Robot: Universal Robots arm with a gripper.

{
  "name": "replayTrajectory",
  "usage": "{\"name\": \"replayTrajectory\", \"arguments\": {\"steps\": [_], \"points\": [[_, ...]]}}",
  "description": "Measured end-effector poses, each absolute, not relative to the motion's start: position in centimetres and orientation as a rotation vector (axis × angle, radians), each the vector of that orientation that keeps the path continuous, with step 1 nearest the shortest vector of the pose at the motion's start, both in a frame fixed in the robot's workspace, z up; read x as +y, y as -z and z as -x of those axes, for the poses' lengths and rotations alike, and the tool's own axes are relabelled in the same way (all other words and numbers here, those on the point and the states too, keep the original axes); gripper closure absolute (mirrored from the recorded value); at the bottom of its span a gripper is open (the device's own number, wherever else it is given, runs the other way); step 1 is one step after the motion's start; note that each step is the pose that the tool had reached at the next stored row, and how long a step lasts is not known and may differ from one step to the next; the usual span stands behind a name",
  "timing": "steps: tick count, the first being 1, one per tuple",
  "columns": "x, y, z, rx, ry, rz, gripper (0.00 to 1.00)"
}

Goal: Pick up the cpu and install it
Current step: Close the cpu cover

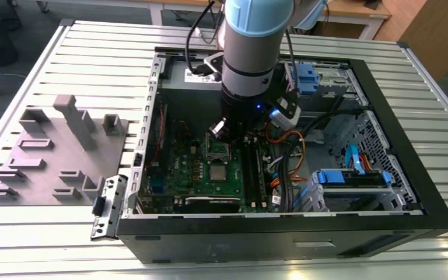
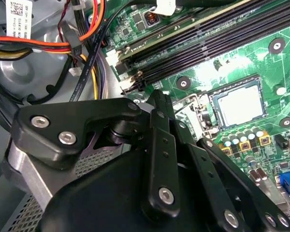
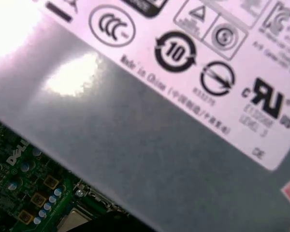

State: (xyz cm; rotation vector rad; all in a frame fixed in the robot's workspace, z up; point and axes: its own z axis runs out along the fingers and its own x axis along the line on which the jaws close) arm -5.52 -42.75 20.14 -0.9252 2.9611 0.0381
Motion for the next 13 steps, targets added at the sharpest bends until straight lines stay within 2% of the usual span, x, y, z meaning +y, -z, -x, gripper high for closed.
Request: {"name": "replayTrajectory", "arguments": {"steps": [13], "points": [[-42.73,-20.53,5.79,2.957,-0.036,0.924,0.89]]}}
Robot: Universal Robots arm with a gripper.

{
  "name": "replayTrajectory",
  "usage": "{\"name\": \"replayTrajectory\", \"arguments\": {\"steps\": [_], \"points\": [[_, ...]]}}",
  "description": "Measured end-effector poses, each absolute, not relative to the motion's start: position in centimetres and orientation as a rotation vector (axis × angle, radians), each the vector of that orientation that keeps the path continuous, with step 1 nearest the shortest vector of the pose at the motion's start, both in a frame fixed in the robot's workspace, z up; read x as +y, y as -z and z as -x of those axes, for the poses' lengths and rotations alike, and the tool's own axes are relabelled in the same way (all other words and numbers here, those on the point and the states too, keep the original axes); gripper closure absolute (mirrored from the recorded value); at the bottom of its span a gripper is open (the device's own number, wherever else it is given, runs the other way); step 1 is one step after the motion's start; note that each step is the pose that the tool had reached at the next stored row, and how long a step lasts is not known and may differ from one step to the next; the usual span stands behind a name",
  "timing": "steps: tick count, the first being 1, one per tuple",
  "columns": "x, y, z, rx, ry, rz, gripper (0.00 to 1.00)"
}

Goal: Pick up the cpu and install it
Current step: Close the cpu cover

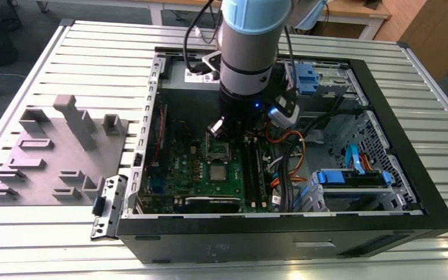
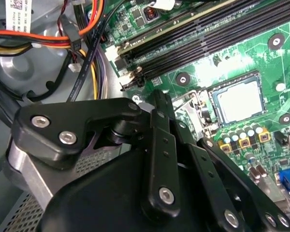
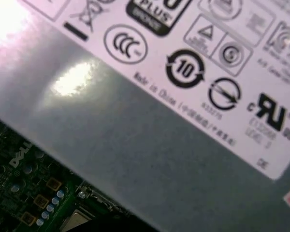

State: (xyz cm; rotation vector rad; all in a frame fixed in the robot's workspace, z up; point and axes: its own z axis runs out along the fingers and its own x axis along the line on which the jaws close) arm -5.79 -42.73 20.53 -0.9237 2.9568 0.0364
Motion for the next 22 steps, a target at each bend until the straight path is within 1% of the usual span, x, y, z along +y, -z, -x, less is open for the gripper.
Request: {"name": "replayTrajectory", "arguments": {"steps": [7,22], "points": [[-42.74,-20.90,5.79,2.957,-0.036,0.924,0.89],[-42.73,-20.15,6.02,2.955,-0.036,0.927,0.89]]}}
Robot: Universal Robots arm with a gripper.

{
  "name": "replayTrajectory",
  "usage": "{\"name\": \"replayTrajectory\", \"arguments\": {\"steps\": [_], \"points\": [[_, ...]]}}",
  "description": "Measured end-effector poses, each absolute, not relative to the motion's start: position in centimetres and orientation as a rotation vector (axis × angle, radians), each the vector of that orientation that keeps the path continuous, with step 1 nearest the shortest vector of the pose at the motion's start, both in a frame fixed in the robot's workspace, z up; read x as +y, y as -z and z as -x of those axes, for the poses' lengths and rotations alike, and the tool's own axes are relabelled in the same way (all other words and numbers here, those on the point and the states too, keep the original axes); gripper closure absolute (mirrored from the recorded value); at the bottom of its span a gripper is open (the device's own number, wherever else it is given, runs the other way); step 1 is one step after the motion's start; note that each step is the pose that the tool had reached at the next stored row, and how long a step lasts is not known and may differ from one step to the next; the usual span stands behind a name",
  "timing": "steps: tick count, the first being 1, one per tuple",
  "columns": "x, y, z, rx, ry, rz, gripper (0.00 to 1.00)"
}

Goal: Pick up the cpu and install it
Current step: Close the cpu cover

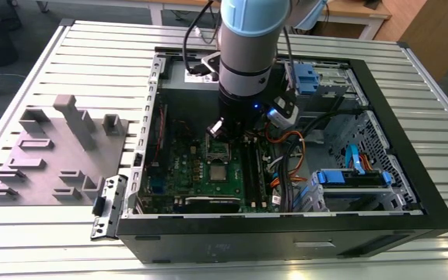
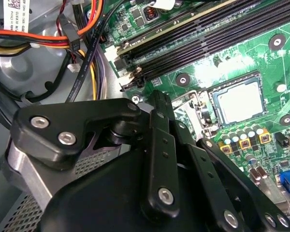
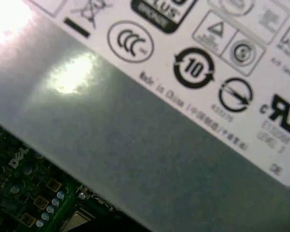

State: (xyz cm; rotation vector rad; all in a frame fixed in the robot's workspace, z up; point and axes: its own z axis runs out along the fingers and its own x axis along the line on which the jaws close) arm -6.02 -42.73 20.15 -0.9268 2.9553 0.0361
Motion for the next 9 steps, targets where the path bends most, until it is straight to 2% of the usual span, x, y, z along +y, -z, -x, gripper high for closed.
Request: {"name": "replayTrajectory", "arguments": {"steps": [9], "points": [[-42.83,-20.34,6.36,2.955,-0.036,0.926,0.89]]}}
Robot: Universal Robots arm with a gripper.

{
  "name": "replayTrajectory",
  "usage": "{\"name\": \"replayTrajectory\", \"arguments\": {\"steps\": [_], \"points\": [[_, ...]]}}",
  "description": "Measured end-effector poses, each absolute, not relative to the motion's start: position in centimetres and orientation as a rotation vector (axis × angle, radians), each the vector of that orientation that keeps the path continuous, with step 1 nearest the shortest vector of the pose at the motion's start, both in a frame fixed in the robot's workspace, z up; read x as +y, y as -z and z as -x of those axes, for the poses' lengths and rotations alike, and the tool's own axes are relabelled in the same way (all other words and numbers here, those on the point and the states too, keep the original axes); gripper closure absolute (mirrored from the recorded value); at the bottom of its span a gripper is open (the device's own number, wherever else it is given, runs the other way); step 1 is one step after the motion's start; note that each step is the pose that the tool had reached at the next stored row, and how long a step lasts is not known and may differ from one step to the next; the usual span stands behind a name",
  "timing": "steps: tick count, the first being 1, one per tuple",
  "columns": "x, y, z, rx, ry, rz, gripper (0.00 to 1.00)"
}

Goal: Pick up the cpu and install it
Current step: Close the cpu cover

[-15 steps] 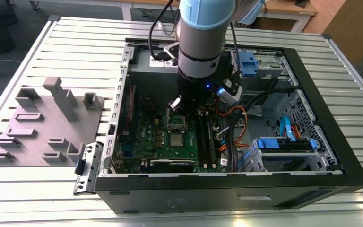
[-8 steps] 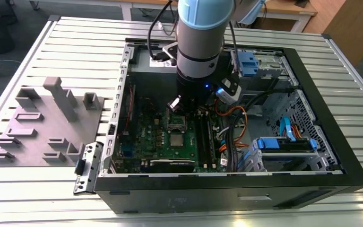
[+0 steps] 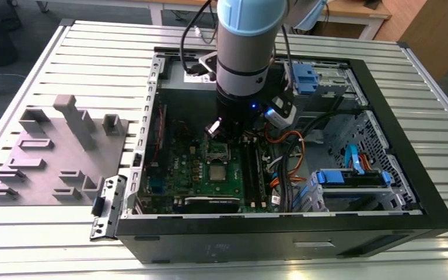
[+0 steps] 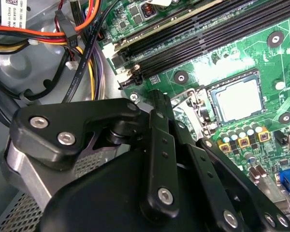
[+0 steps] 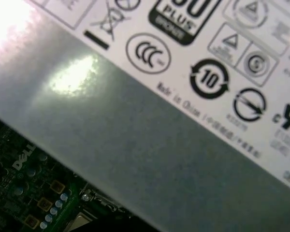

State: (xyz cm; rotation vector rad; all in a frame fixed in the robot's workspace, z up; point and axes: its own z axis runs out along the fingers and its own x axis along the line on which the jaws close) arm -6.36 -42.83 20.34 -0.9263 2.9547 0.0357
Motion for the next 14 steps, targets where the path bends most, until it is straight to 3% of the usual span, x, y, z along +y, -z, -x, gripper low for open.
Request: {"name": "replayTrajectory", "arguments": {"steps": [14], "points": [[-43.76,-21.10,5.88,2.956,-0.036,0.927,0.89]]}}
